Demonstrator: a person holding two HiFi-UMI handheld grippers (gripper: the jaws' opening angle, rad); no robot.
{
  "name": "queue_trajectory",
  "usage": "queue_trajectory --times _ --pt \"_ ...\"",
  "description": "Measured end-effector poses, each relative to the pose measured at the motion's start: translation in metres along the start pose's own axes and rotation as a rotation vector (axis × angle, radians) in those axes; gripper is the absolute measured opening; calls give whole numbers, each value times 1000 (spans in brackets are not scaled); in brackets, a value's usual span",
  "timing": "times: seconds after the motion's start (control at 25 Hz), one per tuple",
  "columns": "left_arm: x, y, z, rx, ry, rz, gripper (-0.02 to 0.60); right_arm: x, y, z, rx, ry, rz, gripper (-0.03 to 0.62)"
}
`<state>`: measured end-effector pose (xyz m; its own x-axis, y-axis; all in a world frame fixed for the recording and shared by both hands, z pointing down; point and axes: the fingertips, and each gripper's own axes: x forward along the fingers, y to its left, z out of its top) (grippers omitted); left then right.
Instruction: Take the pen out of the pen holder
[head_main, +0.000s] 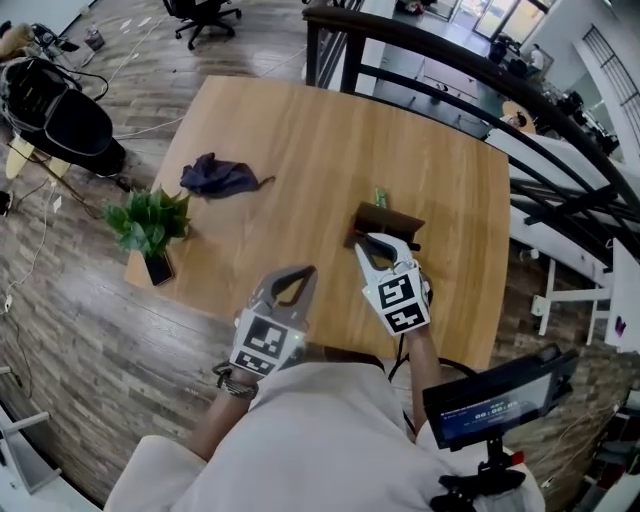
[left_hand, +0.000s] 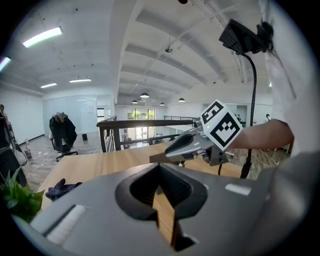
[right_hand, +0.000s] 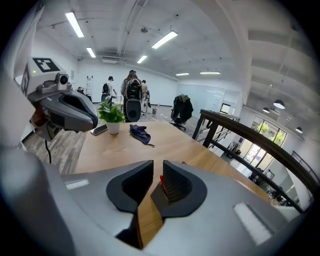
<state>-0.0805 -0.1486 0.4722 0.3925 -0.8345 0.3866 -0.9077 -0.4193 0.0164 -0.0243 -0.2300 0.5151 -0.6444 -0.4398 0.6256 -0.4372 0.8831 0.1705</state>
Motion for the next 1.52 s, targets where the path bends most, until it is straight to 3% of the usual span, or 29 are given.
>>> queue_trajectory --times 0.44,1.52 --pt "1 7 -19 -43 54 46 0 28 -3 -21 -147 123 26 63" --pt "10 4 -55 -104 162 55 -1 73 4 -52 -303 235 91 63"
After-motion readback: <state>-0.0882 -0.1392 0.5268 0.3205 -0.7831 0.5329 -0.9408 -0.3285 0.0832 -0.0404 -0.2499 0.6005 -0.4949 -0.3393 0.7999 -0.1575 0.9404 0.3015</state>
